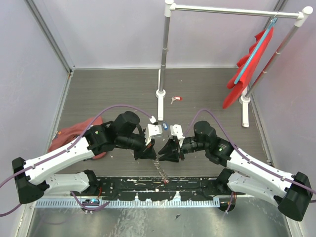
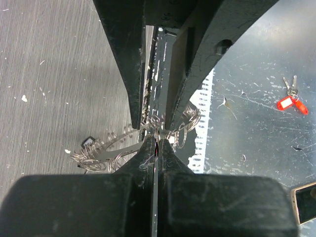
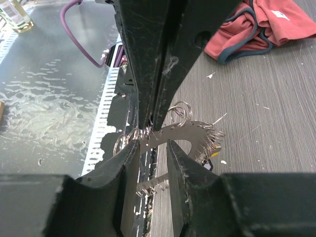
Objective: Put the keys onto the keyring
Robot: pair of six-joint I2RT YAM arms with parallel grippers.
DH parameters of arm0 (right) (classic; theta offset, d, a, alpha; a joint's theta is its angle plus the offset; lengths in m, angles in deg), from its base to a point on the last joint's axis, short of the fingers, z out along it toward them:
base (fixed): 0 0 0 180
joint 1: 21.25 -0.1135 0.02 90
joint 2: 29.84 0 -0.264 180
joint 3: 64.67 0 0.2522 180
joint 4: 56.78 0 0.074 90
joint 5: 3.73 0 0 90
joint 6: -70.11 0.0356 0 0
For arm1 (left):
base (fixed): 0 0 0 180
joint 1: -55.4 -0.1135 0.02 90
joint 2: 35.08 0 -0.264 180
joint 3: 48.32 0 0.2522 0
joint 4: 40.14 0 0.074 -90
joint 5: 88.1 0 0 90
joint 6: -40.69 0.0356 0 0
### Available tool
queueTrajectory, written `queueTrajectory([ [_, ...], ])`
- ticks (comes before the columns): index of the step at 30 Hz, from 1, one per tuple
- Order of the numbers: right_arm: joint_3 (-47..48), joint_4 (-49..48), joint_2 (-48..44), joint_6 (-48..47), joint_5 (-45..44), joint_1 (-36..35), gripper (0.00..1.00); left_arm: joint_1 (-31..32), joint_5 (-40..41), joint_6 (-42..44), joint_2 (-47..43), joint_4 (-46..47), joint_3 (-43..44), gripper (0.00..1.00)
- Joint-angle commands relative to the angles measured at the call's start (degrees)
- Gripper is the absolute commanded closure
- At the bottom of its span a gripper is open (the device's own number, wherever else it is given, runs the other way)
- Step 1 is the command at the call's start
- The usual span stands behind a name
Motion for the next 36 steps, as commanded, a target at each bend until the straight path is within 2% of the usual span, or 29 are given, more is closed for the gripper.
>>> queueTrajectory([
  [1,2.25,-4.51,-0.06,-0.36,1.91,-0.51,0.66,-0.17,-1.72,0.76,0.02,1.50,2.59,1.00],
  [20,2.26,-7.02,2.74,0.90,1.50,-1.81,0.67,-0.19,-3.00,0.35,-0.22,2.55,3.01,1.00],
  [24,2.29,-7.84,2.89,1.37,1.57,-2.07,0.75,-0.21,-3.22,0.18,-0.12,2.67,2.88,1.00],
  [29,2.16,-8.36,3.29,1.96,1.56,-2.09,0.97,-0.18,-2.87,0.13,-0.44,3.36,2.66,1.00],
  [33,1.20,-9.81,2.26,2.87,0.84,-2.09,0.99,-0.22,-2.69,-0.82,-1.17,5.51,1.95,1.00],
  [36,0.75,-9.93,0.62,2.90,-0.45,-2.09,0.99,-0.18,-1.72,-1.85,-2.30,7.05,1.32,0.95],
])
